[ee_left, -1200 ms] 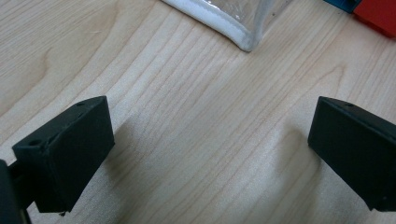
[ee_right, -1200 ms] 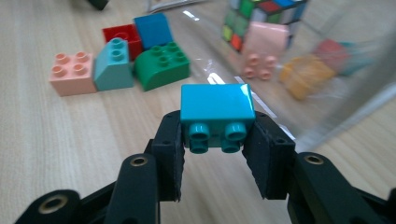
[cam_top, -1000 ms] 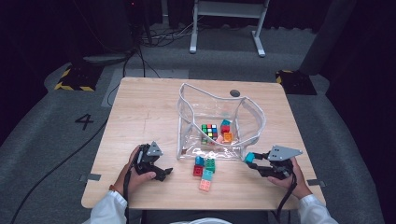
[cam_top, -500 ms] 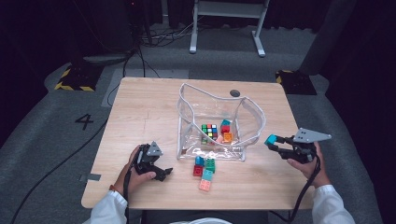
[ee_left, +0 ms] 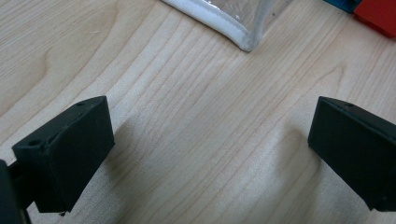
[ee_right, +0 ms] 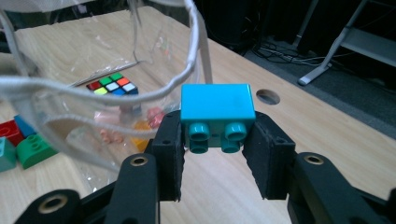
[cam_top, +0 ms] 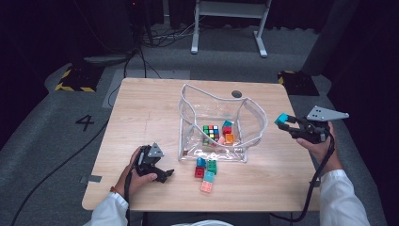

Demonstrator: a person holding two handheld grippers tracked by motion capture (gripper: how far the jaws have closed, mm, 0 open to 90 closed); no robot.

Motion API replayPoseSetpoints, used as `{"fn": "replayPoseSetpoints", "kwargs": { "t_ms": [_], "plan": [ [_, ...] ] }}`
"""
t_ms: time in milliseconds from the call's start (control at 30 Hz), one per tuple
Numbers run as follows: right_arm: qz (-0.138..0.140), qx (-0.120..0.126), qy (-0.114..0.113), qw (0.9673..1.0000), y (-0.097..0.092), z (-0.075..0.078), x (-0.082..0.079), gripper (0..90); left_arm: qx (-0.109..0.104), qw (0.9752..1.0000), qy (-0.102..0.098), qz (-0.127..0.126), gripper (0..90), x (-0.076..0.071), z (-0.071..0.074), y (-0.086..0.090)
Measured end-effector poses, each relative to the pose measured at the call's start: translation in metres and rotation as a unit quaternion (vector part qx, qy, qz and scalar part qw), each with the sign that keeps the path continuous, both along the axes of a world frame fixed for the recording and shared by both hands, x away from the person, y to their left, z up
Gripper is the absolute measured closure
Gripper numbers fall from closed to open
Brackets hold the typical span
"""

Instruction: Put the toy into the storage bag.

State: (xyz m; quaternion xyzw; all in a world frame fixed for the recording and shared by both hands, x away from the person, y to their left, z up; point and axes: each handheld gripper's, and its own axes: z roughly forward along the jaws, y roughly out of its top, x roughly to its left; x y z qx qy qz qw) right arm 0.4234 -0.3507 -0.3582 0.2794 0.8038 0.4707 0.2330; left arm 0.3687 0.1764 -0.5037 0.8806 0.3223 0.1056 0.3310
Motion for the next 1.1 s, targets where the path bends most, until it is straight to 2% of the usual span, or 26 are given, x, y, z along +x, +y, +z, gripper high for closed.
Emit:
{"fn": "replayPoseSetpoints", "kwargs": {
  "t_ms": [67,100,133,167,333,567,700,833,867,1000,1100],
  "plan": [
    [0.001,0.002,0.0,1.0,0.002,0.006,0.004,59.1,0.0,1.0,0.001,0.001,0.4,0.0,0.0,0.0],
    [0.004,0.003,-0.001,1.0,0.005,0.014,0.009,59.1,0.0,1.0,0.001,0.001,0.4,0.0,0.0,0.0],
    [0.004,0.003,-0.001,1.0,0.005,0.014,0.009,59.1,0.0,1.0,0.001,0.001,0.4,0.0,0.0,0.0],
    [0.006,-0.003,-0.002,1.0,0.008,0.021,0.014,59.1,0.0,1.0,0.001,0.001,0.4,0.0,0.0,0.0],
    [0.009,-0.013,-0.006,0.9999,0.02,0.037,0.024,59.1,0.0,1.0,0.001,0.001,0.4,0.0,0.0,0.0],
    [0.031,-0.008,-0.005,0.9995,0.039,0.051,0.037,59.1,0.0,1.0,0.001,0.001,0.4,0.0,0.0,0.0],
    [0.044,-0.014,-0.001,0.9989,0.052,0.053,0.044,59.1,-0.002,1.0,0.003,0.0,0.4,0.0,0.0,0.0],
    [0.059,-0.01,0.003,0.9982,0.063,0.052,0.046,59.1,-0.002,1.0,0.002,0.0,0.4,0.0,0.0,0.0],
    [0.074,-0.011,0.001,0.9972,0.069,0.052,0.047,59.1,-0.002,1.0,0.001,-0.001,0.4,0.0,0.0,0.0],
    [0.09,-0.013,0.006,0.9958,0.079,0.051,0.047,59.1,-0.001,1.0,0.003,0.0,0.4,0.0,0.0,0.0],
    [0.126,-0.034,0.009,0.9914,0.096,0.047,0.049,59.1,0.0,1.0,0.0,0.0,0.4,0.0,0.0,0.0]
  ]
}}
